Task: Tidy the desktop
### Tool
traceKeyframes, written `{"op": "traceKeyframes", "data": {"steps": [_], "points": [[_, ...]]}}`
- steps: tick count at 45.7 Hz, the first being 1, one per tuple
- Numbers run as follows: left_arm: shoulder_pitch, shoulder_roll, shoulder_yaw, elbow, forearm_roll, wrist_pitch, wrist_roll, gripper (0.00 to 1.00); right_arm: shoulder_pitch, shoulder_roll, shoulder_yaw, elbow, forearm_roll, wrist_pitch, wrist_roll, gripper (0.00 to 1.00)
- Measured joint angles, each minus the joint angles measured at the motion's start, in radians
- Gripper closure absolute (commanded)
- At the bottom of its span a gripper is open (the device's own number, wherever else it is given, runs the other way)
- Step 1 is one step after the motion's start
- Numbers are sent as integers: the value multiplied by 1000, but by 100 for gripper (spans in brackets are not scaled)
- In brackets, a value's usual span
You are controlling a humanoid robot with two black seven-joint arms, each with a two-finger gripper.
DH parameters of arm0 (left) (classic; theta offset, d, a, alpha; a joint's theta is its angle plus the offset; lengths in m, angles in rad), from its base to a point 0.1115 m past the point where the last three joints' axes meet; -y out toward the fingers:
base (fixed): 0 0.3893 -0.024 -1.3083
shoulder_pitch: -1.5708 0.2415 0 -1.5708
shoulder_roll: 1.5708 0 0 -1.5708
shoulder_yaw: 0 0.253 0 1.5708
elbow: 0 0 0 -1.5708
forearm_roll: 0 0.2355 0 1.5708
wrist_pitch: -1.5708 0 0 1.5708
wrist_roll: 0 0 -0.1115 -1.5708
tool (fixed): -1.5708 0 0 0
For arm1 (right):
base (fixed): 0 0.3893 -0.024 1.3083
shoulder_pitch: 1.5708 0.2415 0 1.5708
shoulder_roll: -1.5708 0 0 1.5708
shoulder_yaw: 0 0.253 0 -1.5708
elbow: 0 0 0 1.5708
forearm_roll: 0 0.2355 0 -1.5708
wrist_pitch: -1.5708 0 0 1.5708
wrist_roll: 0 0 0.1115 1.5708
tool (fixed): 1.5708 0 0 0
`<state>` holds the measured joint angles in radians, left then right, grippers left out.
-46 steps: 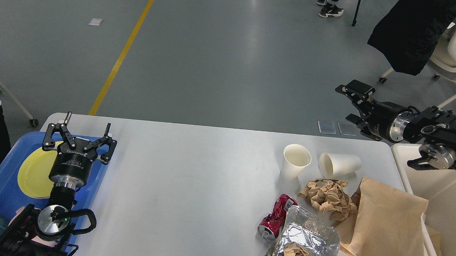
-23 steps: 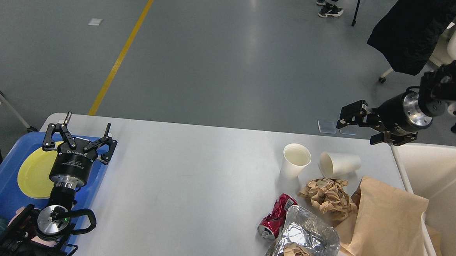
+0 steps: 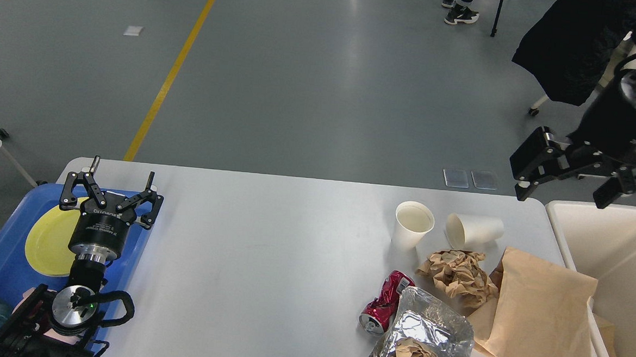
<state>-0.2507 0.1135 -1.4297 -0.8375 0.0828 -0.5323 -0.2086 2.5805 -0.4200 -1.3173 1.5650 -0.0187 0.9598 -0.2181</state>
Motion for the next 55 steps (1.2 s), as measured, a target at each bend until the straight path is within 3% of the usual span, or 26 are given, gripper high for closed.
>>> {"op": "traceKeyframes", "data": {"steps": [12, 25, 30, 41, 49, 55], "points": [[0, 0, 0, 0, 0, 0, 1, 4, 61, -29, -141, 79, 41, -5, 7, 0], [1, 0, 0, 0, 1, 0, 0, 4, -29, -101, -205, 43, 29, -114, 56, 3], [1, 0, 0, 0, 1, 0, 0, 4, -141, -127, -225, 0, 5, -163, 78, 3], [1, 0, 0, 0, 1, 0, 0, 4, -470, -141, -234, -99, -47, -330, 184, 3], [1, 0, 0, 0, 1, 0, 0, 4, -767, -152, -144, -223, -52, -446, 219, 2], [1, 0, 0, 0, 1, 0, 0, 4, -909, -176, -72, -288, -48, -501, 279, 2]]}}
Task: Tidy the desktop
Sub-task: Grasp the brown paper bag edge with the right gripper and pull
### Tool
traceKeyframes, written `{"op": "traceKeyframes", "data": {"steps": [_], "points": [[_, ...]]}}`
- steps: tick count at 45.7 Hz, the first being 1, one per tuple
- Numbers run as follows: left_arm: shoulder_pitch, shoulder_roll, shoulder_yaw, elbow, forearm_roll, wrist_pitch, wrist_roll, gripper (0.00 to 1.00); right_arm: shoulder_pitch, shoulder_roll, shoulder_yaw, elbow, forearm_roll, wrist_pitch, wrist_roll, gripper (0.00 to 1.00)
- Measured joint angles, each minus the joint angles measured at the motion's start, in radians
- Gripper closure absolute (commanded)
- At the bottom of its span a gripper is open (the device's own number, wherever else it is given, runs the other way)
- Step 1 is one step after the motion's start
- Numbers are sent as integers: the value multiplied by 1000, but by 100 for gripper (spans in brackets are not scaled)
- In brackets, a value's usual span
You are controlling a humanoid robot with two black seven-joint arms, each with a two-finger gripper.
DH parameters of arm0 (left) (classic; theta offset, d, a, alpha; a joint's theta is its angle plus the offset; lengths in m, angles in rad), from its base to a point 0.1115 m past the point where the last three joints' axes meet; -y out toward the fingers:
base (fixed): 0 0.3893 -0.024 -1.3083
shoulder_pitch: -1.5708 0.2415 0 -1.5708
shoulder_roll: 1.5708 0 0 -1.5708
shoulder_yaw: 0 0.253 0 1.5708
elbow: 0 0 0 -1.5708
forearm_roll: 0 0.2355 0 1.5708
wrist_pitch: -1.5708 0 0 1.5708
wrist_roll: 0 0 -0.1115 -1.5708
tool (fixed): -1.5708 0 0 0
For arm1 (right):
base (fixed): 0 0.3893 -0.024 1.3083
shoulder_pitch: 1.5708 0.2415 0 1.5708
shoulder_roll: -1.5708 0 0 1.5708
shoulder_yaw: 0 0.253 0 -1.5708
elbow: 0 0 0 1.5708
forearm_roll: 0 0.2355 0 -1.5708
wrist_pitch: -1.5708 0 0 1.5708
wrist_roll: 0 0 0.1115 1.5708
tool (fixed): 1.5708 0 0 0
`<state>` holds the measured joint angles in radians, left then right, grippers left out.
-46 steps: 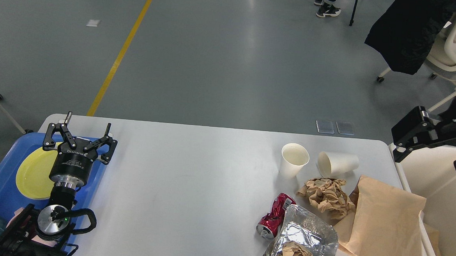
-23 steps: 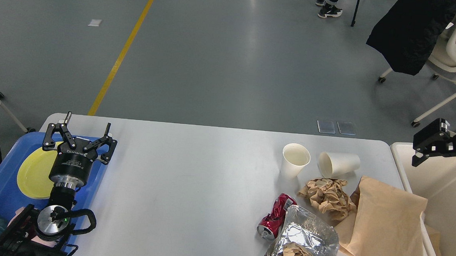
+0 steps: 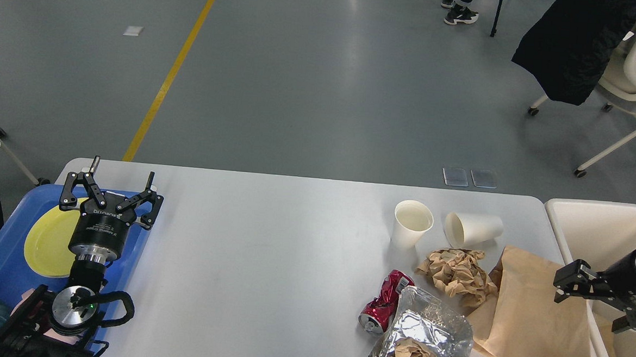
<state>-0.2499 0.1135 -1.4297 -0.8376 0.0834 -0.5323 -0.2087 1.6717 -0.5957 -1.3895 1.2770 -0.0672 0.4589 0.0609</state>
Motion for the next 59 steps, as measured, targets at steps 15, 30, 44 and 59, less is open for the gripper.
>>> {"op": "traceKeyframes", "data": {"steps": [15, 30, 44, 59], "points": [[0, 0, 0, 0, 0, 0, 0, 4, -243, 3, 100, -157, 17, -95, 32, 0], [0, 0, 0, 0, -1, 0, 0, 4, -422, 83, 165, -195, 95, -317, 23, 0], [0, 0, 0, 0, -1, 0, 0, 4, -487, 139, 169, -204, 102, -423, 23, 100], [0, 0, 0, 0, -1, 0, 1, 4, -506, 153, 179, -202, 120, -428, 19, 100]]}}
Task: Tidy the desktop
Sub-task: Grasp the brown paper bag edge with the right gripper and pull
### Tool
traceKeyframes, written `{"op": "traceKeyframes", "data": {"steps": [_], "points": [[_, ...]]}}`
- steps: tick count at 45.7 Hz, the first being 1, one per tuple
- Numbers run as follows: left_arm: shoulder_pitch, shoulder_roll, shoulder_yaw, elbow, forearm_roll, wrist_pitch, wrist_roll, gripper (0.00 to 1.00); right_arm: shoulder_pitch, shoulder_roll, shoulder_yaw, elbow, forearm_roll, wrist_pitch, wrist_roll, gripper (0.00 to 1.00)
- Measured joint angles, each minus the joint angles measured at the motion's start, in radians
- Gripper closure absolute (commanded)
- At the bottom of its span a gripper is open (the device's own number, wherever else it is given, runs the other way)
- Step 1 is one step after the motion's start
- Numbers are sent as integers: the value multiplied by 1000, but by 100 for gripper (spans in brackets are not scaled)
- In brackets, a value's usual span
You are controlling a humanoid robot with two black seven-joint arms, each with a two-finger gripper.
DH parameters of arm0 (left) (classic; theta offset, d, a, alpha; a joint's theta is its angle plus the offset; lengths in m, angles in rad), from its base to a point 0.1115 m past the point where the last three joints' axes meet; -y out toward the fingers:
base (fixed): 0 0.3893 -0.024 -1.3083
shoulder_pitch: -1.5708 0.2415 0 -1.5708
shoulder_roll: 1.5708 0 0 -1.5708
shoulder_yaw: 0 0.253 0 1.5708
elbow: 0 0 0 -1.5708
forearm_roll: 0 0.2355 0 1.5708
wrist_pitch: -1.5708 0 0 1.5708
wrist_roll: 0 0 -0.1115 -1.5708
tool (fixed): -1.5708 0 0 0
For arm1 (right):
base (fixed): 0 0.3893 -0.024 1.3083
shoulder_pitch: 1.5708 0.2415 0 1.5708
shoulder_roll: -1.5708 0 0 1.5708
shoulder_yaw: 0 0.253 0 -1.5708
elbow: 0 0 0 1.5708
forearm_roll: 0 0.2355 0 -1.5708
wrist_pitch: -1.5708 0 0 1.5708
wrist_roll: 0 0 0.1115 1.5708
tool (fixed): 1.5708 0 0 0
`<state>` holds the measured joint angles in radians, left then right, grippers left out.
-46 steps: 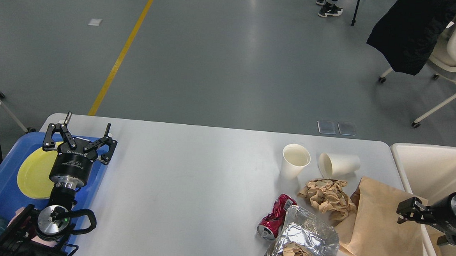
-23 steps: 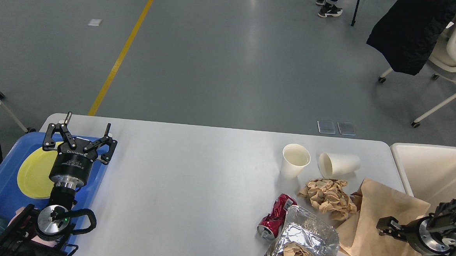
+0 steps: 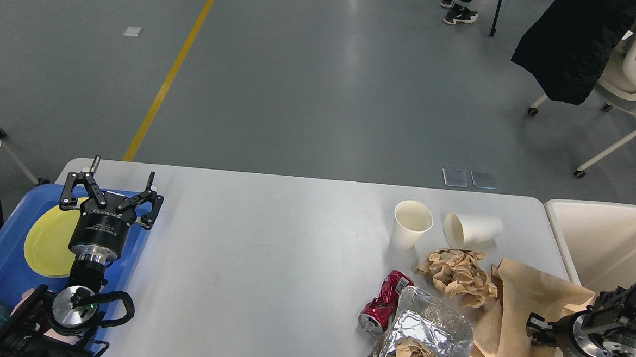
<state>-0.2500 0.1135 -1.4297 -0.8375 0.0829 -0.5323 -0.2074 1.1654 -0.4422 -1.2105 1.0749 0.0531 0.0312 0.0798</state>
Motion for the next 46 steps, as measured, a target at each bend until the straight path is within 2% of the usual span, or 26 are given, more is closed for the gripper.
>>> {"op": "traceKeyframes", "data": {"steps": [19, 30, 38, 46], "points": [[0, 0, 0, 0, 0, 0, 0, 4, 25, -32, 3, 16, 34, 41, 0, 100], [0, 0, 0, 0, 0, 0, 0, 4, 67, -70, 0, 29, 34, 113, -5, 100], [0, 0, 0, 0, 0, 0, 0, 4, 234, -140, -36, 95, 36, 267, -7, 100], [0, 0, 0, 0, 0, 0, 0, 4, 452, -157, -161, 208, 37, 358, -9, 100]]}}
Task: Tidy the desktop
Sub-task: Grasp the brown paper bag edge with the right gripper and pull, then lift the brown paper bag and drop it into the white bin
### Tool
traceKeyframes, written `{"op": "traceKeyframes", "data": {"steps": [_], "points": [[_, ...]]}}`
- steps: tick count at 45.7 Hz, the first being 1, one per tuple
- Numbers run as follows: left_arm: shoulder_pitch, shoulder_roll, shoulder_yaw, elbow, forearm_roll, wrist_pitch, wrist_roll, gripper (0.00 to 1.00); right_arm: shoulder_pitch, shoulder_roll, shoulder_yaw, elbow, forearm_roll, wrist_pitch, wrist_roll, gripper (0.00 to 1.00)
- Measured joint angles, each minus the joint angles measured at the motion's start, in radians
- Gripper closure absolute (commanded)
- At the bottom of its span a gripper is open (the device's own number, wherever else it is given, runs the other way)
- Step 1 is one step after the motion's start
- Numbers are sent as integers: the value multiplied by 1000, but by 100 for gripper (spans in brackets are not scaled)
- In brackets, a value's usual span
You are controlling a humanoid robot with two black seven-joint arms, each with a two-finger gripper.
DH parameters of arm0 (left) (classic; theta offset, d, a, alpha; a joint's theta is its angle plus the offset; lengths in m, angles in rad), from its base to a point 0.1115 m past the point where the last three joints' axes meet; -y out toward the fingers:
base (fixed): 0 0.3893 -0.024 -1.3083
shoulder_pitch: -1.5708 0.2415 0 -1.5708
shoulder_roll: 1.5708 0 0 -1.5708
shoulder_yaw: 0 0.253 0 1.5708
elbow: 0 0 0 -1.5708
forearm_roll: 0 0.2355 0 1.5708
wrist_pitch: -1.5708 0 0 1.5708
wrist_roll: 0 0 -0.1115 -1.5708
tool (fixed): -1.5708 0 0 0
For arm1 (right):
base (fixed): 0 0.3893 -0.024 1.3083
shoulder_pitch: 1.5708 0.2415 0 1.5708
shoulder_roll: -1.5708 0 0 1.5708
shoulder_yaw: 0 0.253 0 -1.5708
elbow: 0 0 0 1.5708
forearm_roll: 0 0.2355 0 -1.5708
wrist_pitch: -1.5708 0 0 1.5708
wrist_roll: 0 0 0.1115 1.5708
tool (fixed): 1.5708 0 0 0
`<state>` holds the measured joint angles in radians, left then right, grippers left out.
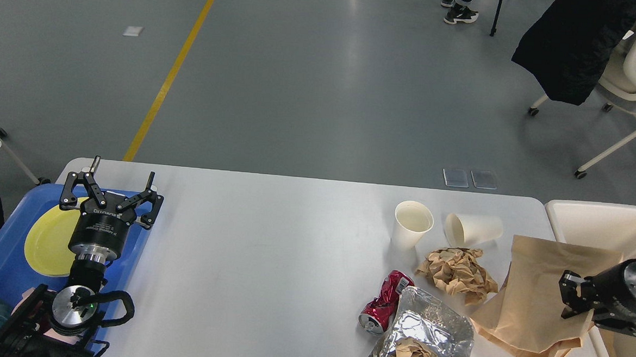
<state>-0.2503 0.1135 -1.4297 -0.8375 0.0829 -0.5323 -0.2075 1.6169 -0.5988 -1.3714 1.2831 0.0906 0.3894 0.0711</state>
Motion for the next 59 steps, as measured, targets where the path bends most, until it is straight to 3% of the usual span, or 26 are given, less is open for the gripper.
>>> {"op": "traceKeyframes", "data": {"steps": [11, 19, 23, 29, 37, 46, 59], "points": [[0, 0, 0, 0, 1, 0, 1, 4, 353, 4, -216, 184, 3, 74, -8, 100], [0, 0, 0, 0, 1, 0, 1, 4, 593, 9, -309, 286, 6, 213, -34, 100], [0, 0, 0, 0, 1, 0, 1, 4, 647, 10, -319, 300, 6, 271, -49, 100], [0, 0, 0, 0, 1, 0, 1, 4, 660, 8, -323, 302, 8, 279, -54, 100], [0, 0, 0, 0, 1, 0, 1, 4, 662, 1, -328, 290, 24, 225, -54, 100], [0, 0, 0, 0, 1, 0, 1, 4, 611, -42, -364, 210, 32, 94, -54, 100], [0, 0, 0, 0, 1, 0, 0, 4, 244, -172, -238, -77, 53, -103, -54, 100]]}}
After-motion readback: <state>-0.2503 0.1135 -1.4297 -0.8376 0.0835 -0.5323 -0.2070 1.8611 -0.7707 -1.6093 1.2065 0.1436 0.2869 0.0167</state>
